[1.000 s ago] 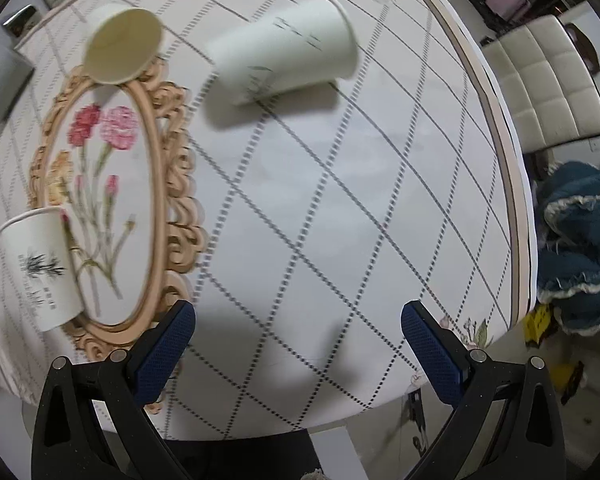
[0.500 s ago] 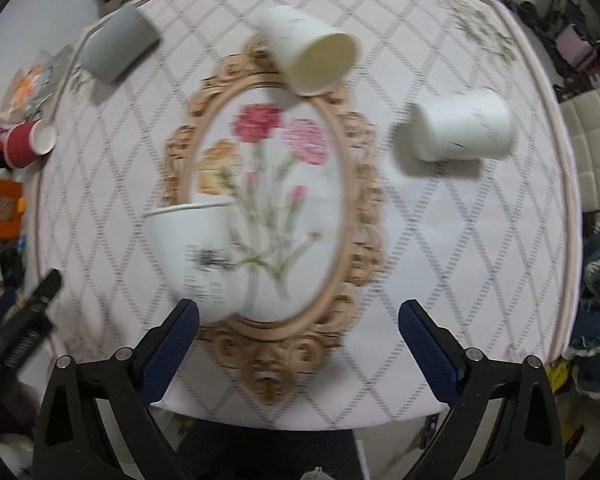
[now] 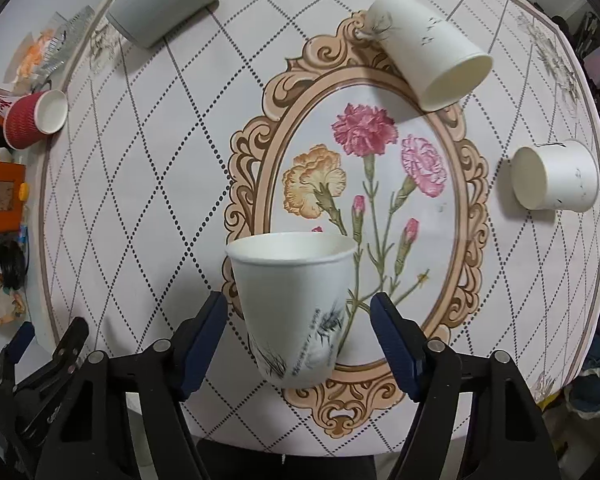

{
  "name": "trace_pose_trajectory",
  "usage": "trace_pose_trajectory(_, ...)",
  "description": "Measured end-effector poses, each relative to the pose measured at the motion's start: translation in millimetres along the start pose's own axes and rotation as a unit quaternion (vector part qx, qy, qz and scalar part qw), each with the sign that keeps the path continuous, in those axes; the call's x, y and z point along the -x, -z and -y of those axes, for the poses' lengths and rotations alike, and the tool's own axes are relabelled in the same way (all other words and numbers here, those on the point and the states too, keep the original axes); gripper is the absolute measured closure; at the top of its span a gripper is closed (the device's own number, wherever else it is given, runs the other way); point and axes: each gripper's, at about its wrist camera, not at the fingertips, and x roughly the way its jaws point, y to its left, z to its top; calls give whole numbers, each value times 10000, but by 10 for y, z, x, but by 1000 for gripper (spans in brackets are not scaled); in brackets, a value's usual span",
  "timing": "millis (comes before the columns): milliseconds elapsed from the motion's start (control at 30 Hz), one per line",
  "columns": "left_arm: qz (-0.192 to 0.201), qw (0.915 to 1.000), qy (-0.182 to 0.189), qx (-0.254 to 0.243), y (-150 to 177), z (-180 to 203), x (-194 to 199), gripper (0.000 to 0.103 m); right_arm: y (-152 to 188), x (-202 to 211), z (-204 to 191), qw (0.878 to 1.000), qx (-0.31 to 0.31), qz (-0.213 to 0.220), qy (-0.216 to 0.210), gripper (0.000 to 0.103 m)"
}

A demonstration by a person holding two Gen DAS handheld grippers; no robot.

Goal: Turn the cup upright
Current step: 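Lift the white cup with the right gripper and rotate it upright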

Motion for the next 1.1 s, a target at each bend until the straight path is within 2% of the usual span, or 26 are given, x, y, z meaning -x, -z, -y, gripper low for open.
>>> trace_pose_trajectory(100, -46, 9999, 23, -91, -1, 13, -42, 0, -18, -95, -28, 9999, -11, -138, 55, 39)
trace_pose_trajectory(367, -130, 9993, 73, -329, -44, 94, -88, 0, 19, -108, -30, 9999, -142, -37, 27, 41)
trace_pose_trajectory(567, -430, 9985, 190, -291, -89, 86, -163, 0, 108, -5, 73, 9994, -287, 130, -165, 41)
trace_pose_trajectory(733, -610, 9976, 173, -269, -121, 19, -274, 0, 143, 232, 128, 9923, -397, 942, -693, 41)
trace_pose_trajectory(900, -684, 9974, 120, -182, -191, -48, -380, 0, 49, 369, 7, 9793, -449, 1724, -962, 41)
trace_pose_trajectory(1000, -663, 9976, 52, -189, -240, -73, -422, 0, -94, 378, -171, 9684, -377, 2310, -866, 41)
trace_pose_trajectory(1100, -625, 9977, -67, -259, -246, -28, -432, 0, -174, 377, -294, 9538, -200, 2945, -554, 41)
